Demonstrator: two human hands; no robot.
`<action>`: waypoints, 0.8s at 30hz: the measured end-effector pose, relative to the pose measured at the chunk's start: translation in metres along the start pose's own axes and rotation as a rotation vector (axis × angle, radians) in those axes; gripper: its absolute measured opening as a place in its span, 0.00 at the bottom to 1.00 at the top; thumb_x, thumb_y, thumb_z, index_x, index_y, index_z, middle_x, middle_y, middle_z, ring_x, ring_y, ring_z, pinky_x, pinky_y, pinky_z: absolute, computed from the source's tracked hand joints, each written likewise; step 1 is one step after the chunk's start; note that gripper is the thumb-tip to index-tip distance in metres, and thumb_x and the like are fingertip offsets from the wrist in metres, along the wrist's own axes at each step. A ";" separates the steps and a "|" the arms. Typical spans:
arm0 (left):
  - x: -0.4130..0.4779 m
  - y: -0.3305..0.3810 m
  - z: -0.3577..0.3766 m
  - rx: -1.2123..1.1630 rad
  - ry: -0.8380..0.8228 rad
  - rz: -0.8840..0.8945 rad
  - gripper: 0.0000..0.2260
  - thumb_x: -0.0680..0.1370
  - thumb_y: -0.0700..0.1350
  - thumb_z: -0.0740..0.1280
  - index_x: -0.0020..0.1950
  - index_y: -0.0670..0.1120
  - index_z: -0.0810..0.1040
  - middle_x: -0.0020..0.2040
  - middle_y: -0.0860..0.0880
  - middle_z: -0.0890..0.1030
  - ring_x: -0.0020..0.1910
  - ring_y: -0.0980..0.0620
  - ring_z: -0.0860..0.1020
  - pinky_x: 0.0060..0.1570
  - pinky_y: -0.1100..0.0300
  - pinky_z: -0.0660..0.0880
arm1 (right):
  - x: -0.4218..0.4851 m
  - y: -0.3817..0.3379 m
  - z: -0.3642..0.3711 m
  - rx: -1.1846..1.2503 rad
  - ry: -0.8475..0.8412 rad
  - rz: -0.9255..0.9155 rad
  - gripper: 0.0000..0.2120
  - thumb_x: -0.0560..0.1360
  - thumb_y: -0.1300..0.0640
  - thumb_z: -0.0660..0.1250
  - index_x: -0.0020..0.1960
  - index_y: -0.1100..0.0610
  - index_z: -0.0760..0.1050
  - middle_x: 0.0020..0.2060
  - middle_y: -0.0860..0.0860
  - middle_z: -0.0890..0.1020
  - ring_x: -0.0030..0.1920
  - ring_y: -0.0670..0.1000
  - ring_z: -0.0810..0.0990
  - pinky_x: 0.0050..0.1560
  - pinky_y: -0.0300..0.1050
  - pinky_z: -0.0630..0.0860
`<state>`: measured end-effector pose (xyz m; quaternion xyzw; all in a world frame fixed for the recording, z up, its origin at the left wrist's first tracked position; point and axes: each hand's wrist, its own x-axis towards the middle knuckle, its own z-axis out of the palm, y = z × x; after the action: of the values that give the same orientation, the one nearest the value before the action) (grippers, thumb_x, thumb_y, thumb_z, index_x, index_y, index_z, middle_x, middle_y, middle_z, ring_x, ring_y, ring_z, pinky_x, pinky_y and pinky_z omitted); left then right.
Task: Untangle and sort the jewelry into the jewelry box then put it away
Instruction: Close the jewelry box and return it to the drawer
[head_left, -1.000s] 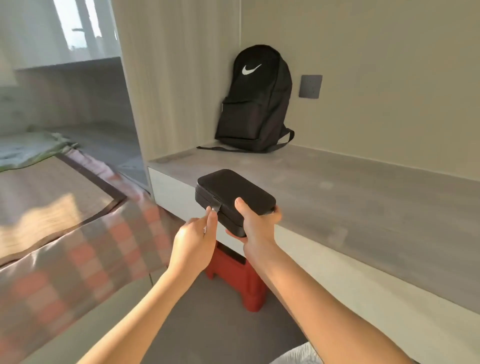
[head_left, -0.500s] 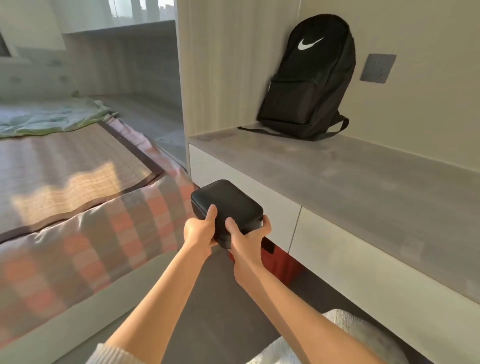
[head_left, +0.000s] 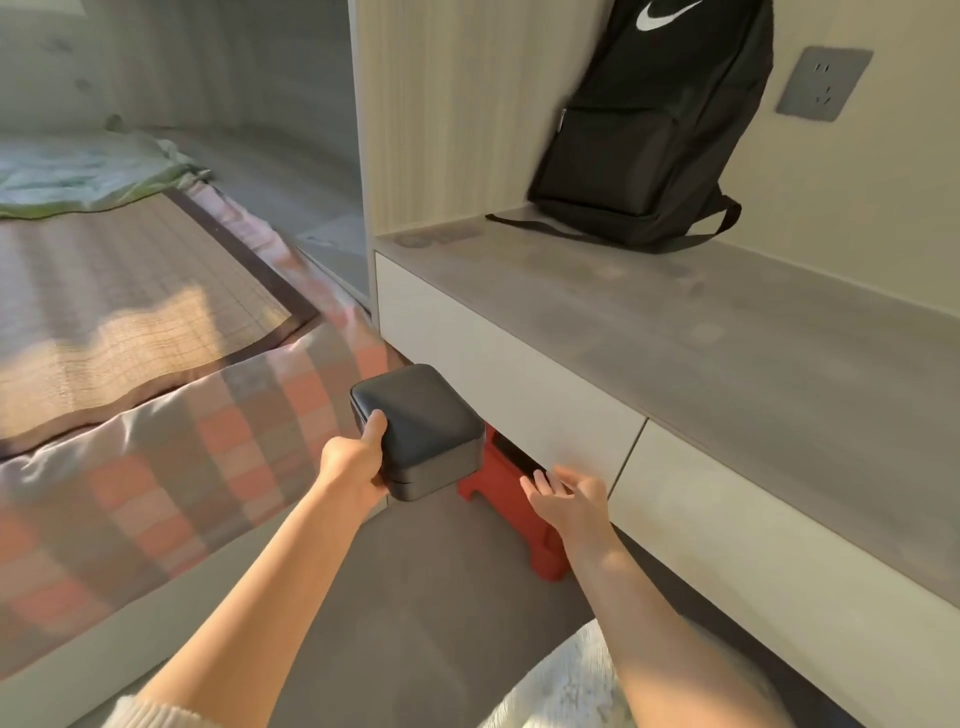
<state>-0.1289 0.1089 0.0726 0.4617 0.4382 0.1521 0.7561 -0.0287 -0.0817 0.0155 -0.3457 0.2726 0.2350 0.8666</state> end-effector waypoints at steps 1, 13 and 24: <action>0.002 0.003 -0.001 0.002 -0.009 0.005 0.17 0.77 0.48 0.66 0.56 0.36 0.70 0.43 0.44 0.77 0.43 0.43 0.77 0.46 0.49 0.75 | 0.002 0.001 0.003 0.062 0.017 -0.005 0.20 0.80 0.65 0.53 0.71 0.65 0.59 0.71 0.60 0.64 0.71 0.59 0.64 0.68 0.52 0.67; -0.007 0.036 -0.005 0.076 -0.025 0.085 0.15 0.78 0.49 0.65 0.55 0.38 0.71 0.44 0.43 0.79 0.37 0.45 0.78 0.29 0.50 0.74 | 0.005 0.014 0.006 0.273 0.053 0.021 0.25 0.73 0.71 0.51 0.68 0.58 0.63 0.71 0.55 0.65 0.70 0.58 0.65 0.69 0.65 0.58; -0.014 0.072 -0.012 0.100 -0.036 0.199 0.10 0.78 0.49 0.64 0.51 0.43 0.73 0.46 0.46 0.79 0.43 0.46 0.78 0.47 0.47 0.75 | -0.002 0.029 -0.003 0.151 -0.020 0.035 0.28 0.70 0.69 0.52 0.70 0.59 0.62 0.71 0.55 0.65 0.70 0.56 0.66 0.68 0.72 0.51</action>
<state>-0.1345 0.1444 0.1374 0.5428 0.3837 0.1961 0.7209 -0.0486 -0.0652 0.0016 -0.2720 0.2869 0.2323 0.8887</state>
